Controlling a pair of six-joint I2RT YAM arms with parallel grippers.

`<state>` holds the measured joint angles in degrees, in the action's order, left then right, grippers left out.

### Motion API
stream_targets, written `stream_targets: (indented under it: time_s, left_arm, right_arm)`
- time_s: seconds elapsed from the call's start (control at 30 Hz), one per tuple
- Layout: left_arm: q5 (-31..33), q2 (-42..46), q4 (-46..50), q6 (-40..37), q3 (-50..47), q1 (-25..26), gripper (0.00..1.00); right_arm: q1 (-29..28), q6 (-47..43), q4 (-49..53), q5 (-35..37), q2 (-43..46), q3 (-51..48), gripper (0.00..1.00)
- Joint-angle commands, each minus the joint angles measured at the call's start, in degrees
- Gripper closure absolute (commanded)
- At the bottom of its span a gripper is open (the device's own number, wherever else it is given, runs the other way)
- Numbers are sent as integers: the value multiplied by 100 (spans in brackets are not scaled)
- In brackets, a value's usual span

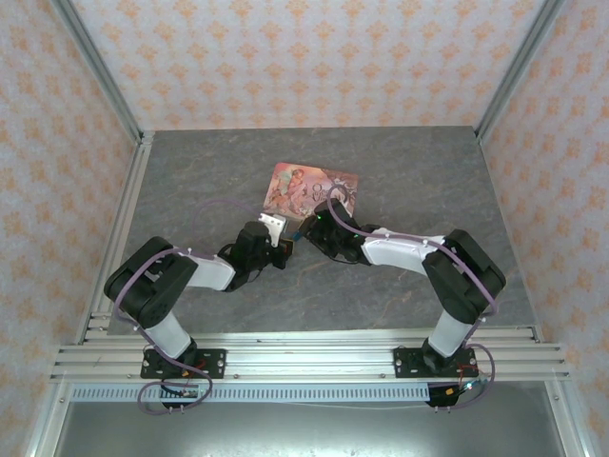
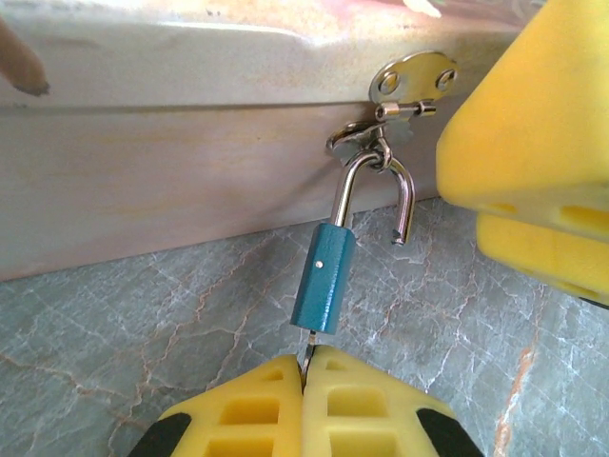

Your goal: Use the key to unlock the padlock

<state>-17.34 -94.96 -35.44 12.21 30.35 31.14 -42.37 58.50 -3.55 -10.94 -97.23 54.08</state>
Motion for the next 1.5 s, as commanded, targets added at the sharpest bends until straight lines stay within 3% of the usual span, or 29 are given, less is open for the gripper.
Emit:
stream_targets:
  time_s: [0.0,0.13,0.3,0.7,0.93,1.47]
  left_arm:
    - [35,246,453,119,199,45,100]
    - [153,464,753,424,226,45,100]
    - [152,669,1024,860,277,47,100]
    - [86,755,1117,1288,261,154,100]
    - [47,769,1254,1548,353,165,100]
    - [-295,542,965,2001,375,162,100]
  right_arm:
    - [-17,32,-275,67,96,-53,53]
    - [-17,45,-189,142,207,-91,61]
    - [-8,20,61,192,322,-5,62]
    - [-13,-706,1586,-23,427,677,53]
    - [-43,-21,326,-242,551,-248,55]
    - [-52,945,-969,-532,44,-579,50]
